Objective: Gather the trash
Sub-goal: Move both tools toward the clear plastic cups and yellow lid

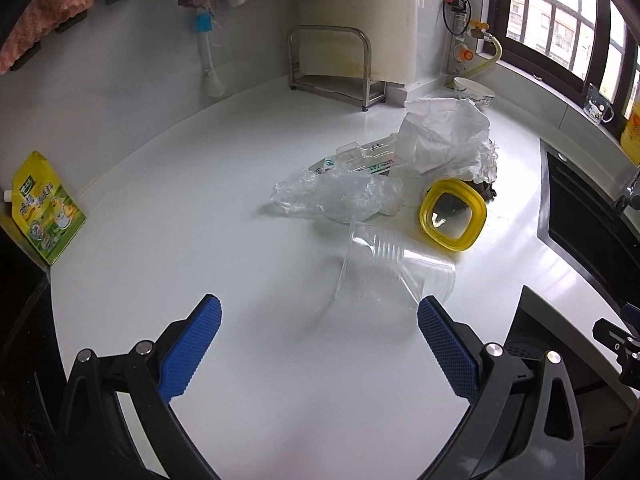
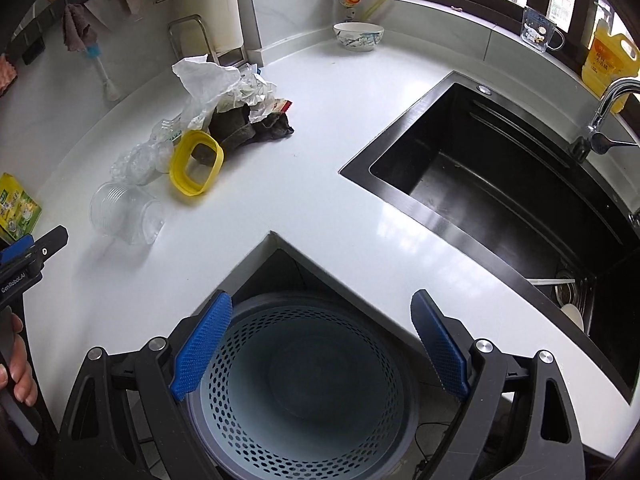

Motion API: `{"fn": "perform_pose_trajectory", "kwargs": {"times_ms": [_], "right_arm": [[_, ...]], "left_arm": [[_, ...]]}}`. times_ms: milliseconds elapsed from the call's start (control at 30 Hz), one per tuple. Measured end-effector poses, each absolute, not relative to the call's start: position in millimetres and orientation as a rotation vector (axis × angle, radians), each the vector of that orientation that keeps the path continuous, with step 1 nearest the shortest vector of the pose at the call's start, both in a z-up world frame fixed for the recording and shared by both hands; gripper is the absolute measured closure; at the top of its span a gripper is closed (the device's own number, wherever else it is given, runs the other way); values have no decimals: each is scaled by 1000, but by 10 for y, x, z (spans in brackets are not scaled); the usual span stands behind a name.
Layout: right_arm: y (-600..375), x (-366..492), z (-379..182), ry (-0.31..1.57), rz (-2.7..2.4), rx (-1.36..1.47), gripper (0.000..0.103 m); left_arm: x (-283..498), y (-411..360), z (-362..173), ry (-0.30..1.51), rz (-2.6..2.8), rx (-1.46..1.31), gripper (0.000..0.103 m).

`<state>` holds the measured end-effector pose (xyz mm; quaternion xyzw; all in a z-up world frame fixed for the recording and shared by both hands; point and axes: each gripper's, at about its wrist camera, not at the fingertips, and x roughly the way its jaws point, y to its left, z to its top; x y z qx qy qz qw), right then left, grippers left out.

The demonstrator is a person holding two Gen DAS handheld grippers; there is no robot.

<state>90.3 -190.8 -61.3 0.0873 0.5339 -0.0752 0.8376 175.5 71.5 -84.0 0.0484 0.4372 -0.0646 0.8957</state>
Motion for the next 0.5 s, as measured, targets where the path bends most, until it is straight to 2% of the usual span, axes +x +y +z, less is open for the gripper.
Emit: {"fn": "perform_pose_trajectory", "kwargs": {"times_ms": [500], "right_arm": [[-1735, 1222, -870, 1191, -294, 214, 16]], "left_arm": [[2313, 551, -1300, 927, -562, 188, 6]]}}
